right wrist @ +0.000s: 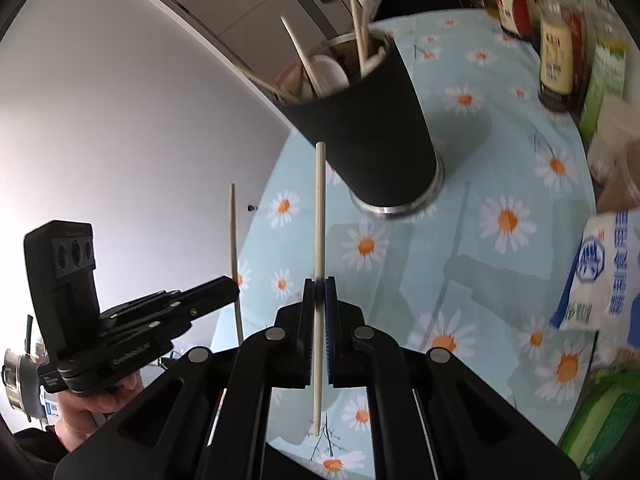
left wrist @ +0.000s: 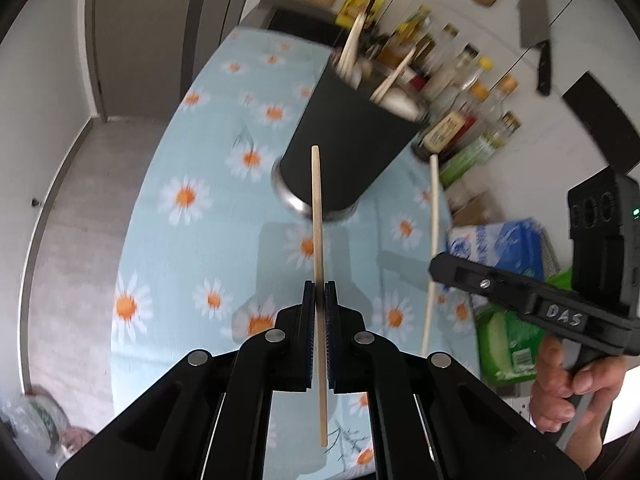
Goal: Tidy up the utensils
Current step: 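Lift both chopsticks upright and carry them above the black holder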
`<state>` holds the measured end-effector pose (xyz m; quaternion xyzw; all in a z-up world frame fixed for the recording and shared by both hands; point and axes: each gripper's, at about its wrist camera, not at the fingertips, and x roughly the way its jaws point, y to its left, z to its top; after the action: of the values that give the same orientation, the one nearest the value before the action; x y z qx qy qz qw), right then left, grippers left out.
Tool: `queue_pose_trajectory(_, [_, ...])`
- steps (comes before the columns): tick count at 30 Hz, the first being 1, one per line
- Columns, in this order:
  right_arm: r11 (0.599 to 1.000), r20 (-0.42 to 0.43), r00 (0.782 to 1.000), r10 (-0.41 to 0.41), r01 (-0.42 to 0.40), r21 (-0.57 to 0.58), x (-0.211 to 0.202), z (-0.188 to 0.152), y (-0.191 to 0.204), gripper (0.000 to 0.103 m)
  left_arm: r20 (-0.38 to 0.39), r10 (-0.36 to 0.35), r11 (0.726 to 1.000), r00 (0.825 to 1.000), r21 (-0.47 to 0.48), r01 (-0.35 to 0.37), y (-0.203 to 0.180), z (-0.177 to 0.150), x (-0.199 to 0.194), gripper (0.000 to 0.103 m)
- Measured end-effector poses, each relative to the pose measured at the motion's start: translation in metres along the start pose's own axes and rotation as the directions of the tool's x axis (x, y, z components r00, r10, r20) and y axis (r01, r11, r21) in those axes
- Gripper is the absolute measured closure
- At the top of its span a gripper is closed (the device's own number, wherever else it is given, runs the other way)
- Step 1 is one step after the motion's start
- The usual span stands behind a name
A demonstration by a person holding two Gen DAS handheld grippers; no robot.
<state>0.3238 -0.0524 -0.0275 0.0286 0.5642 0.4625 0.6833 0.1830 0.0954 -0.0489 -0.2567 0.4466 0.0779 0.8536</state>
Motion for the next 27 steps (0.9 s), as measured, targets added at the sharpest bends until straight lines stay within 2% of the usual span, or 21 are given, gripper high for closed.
queue_pose_trajectory(5, [0.999,0.103,0.994,0.020,-0.015,-0.046,-0.017,0.016,0.011,0.097,0.087,-0.035,0.998,0.996,0.055,0.030,-0.014,0.021,-0.018,0.100])
queue_pose_trajectory(9, [0.999,0.148,0.989,0.030,-0.023,-0.048,-0.020,0.032,0.011,0.097,0.135,-0.071,0.995,0.988,0.085,0.059,-0.020,0.036,-0.023,0.100])
queue_pose_trajectory(15, [0.993,0.244,0.970,0.002,0.028,-0.118,-0.029,0.051,0.020,0.097,0.188,-0.117,0.986,0.975,0.140,0.091,-0.030,0.058,-0.031,0.100])
queue_pose_trajectory(20, [0.987,0.345,0.938,0.028,0.028,-0.156,-0.045,0.070,0.027,0.097,0.247,-0.151,0.977,0.957,0.185,0.106,-0.038,0.081,-0.042,0.100])
queue_pose_trajectory(27, [0.980,0.507,0.859,0.079,0.025,-0.195,-0.066,0.099,0.029,0.097,0.344,-0.190,0.970,0.920,0.207,0.123,-0.043,0.113,-0.054,0.100])
